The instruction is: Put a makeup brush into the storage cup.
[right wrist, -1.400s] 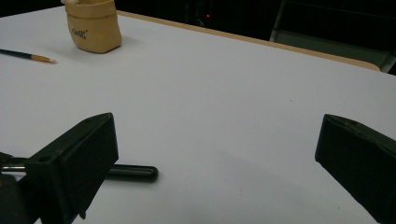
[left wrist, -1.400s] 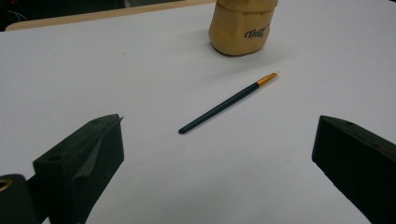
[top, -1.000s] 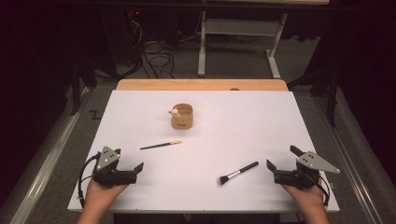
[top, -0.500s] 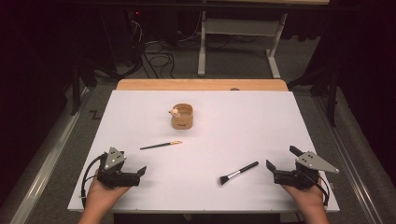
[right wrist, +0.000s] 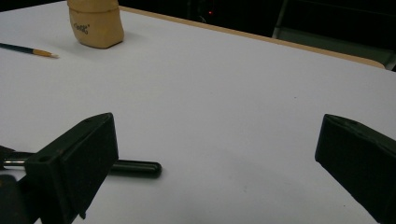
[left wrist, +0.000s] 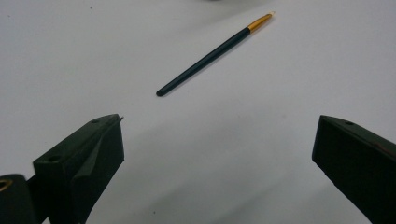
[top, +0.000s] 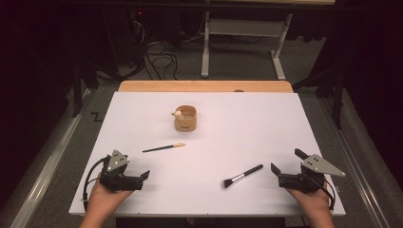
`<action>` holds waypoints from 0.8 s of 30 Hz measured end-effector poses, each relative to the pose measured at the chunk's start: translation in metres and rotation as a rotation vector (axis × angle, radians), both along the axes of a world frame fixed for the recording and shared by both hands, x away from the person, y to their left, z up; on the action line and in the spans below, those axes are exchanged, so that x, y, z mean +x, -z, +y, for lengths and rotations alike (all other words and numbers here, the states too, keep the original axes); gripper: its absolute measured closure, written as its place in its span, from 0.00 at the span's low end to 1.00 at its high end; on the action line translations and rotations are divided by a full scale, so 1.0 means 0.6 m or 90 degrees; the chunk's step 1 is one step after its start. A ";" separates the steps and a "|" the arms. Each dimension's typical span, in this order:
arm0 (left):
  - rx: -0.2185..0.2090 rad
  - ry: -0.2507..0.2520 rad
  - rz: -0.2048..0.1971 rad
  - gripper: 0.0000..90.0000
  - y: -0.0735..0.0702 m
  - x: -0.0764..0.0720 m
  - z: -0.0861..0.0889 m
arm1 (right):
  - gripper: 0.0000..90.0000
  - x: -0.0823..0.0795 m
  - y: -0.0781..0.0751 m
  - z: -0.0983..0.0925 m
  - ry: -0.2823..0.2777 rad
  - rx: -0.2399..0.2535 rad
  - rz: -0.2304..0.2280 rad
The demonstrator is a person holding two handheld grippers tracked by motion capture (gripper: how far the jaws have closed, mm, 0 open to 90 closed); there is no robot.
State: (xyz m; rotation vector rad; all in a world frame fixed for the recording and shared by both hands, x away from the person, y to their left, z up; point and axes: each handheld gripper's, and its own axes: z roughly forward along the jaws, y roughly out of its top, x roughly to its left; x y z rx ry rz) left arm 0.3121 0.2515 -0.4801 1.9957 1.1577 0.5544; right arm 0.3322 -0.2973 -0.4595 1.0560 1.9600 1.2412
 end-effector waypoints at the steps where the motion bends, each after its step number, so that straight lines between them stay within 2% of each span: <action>1: 0.004 0.004 0.006 0.03 0.001 0.001 -0.002 | 0.00 0.000 0.000 -0.001 -0.002 0.002 0.001; 5: 0.005 0.010 0.015 0.03 0.000 0.003 -0.004 | 0.00 0.001 0.000 -0.001 -0.008 0.005 0.003; 9: -0.006 0.012 0.032 0.03 -0.002 0.008 -0.007 | 0.00 0.003 0.002 -0.004 -0.008 0.013 0.004; 12: -0.009 0.009 0.050 0.03 -0.010 0.014 -0.011 | 0.00 0.003 0.003 -0.007 -0.007 0.023 0.008; 13: -0.019 0.012 0.065 0.03 -0.016 0.019 -0.015 | 0.00 0.003 0.003 -0.007 -0.008 0.023 0.008; 15: -0.018 0.012 0.066 0.03 -0.020 0.021 -0.018 | 0.00 0.003 0.002 -0.007 -0.009 0.025 0.006; 18: -0.002 0.019 0.071 0.03 -0.031 0.026 -0.026 | 0.00 0.002 0.002 -0.006 -0.011 0.024 0.005; 23: 0.040 0.036 0.084 0.03 -0.047 0.032 -0.030 | 0.00 0.001 0.000 -0.005 -0.012 0.026 0.004; 24: 0.040 0.037 0.089 0.03 -0.048 0.033 -0.030 | 0.00 0.001 0.000 -0.005 -0.011 0.023 -0.001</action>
